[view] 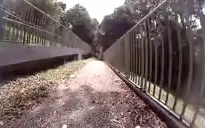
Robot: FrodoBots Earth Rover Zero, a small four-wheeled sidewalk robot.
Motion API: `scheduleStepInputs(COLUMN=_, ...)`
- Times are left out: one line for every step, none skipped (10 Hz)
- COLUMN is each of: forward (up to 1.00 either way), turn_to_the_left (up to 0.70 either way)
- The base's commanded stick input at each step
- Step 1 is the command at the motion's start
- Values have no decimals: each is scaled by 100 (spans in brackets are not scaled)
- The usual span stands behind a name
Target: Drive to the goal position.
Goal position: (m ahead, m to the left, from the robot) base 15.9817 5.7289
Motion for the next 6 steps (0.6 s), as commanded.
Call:
scheduleStepInputs(forward=68, turn_to_the_left=0)
scheduleStepInputs(forward=68, turn_to_the_left=0)
scheduleStepInputs(forward=68, turn_to_the_left=0)
scheduleStepInputs(forward=68, turn_to_the_left=0)
scheduleStepInputs(forward=68, turn_to_the_left=0)
scheduleStepInputs(forward=68, turn_to_the_left=0)
